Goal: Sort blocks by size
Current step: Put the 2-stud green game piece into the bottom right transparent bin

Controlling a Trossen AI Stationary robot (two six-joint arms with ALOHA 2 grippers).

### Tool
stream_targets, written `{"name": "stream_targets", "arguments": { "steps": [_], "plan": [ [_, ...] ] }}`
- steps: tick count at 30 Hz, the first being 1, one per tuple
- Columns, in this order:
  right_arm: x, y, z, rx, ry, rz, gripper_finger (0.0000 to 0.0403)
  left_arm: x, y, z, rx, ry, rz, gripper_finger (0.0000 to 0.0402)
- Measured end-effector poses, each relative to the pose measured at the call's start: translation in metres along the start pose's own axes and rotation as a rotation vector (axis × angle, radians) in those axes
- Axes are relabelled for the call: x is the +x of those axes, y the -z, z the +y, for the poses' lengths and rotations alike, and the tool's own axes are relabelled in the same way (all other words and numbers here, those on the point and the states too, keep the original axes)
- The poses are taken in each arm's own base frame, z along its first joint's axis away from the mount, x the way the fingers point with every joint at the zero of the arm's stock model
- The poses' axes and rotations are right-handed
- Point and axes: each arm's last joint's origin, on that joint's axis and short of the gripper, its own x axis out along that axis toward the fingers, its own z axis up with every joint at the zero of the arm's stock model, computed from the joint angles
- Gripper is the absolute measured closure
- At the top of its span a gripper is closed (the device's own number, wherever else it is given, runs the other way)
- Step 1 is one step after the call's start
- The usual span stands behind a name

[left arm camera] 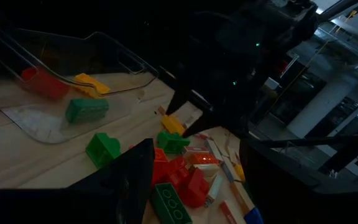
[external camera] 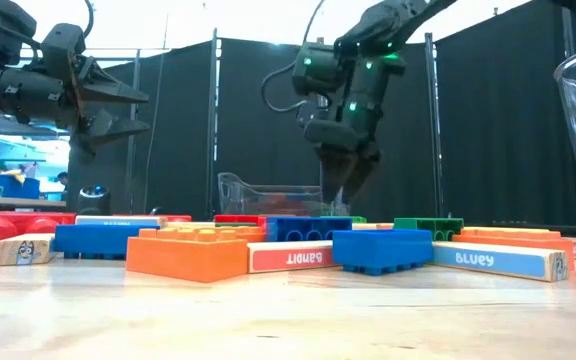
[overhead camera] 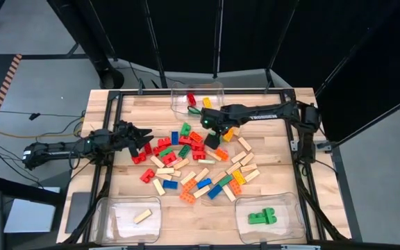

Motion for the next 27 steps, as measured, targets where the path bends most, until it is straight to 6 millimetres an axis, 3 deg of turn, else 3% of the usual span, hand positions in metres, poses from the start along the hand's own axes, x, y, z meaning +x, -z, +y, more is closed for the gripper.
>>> {"name": "stream_targets", "arguments": {
  "steps": [8, 10, 12, 15, 21, 27],
  "plan": [
    [0.044, 0.007, 0.006, 0.008, 0.012, 0.121, 0.0093, 0.0, 0.001, 0.001, 0.002, -0.006, 0.008, 0.0156],
    [0.047, 0.006, 0.004, 0.034, 0.013, 0.129, 0.0106, 0.0, 0.002, 0.001, 0.005, -0.013, 0.019, 0.0156],
    [0.049, 0.006, 0.005, 0.043, 0.013, 0.133, 0.0141, 0.0, 0.002, 0.002, 0.006, -0.016, 0.024, 0.0156],
    [0.049, 0.007, 0.008, 0.03, 0.028, 0.129, 0.023, 0.0, 0.003, 0.002, 0.007, -0.018, 0.027, 0.0156],
    [0.031, 0.007, 0.014, 0.036, 0.028, 0.114, 0.0227, 0.0, 0.003, 0.002, 0.007, -0.018, 0.027, 0.0156],
    [-0.034, 0.006, 0.027, 0.036, -0.024, 0.034, 0.0227, 0.0, 0.002, 0.002, 0.006, -0.016, 0.024, 0.0156]
  ]
}}
